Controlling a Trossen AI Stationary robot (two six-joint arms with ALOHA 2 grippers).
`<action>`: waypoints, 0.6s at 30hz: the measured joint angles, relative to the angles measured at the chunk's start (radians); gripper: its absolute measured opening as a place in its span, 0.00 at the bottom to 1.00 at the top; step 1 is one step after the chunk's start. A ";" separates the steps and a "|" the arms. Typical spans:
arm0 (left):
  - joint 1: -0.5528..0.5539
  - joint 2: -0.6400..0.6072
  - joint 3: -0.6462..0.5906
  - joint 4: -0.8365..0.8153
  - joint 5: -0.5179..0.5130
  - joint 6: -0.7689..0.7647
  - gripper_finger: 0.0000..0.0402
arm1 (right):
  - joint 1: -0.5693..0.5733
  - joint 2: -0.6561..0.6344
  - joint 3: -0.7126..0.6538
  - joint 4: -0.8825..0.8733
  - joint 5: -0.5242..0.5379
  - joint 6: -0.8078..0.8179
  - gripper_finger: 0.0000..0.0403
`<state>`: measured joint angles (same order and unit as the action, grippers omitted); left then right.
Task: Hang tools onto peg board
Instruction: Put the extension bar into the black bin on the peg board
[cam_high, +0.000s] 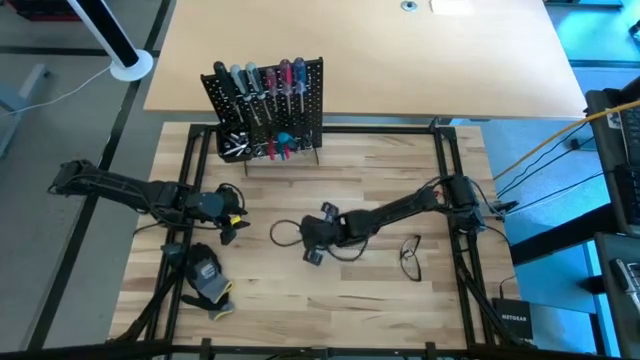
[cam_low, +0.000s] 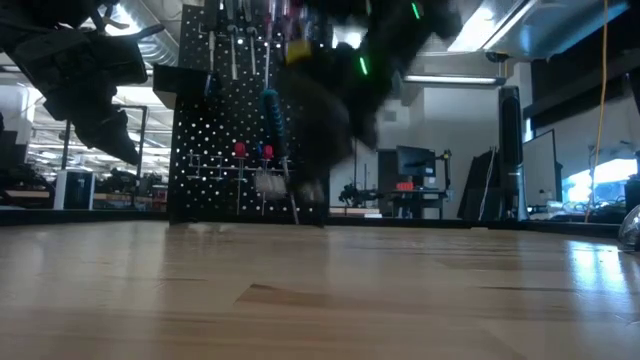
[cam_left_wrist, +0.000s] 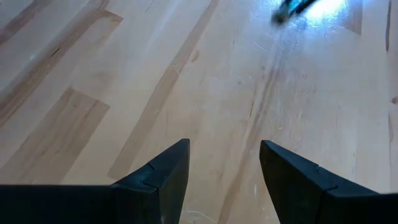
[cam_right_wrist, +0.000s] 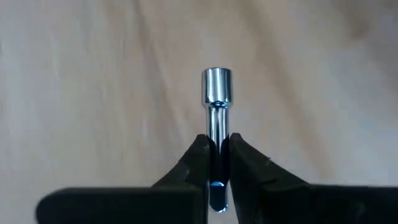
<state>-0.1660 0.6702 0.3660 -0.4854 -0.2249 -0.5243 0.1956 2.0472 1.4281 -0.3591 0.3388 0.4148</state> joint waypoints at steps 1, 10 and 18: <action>0.000 0.000 0.000 0.000 0.000 0.000 0.46 | -0.006 -0.012 0.030 -0.025 0.015 -0.021 0.10; 0.000 0.000 0.000 0.000 0.000 -0.018 0.46 | -0.071 -0.023 0.310 -0.081 0.061 -0.296 0.10; 0.000 0.000 0.000 0.000 -0.013 -0.001 0.46 | -0.191 -0.020 0.394 0.191 -0.012 -0.431 0.11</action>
<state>-0.1659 0.6701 0.3660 -0.4854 -0.2381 -0.5249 0.0042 2.0272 1.8217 -0.1679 0.3272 -0.0165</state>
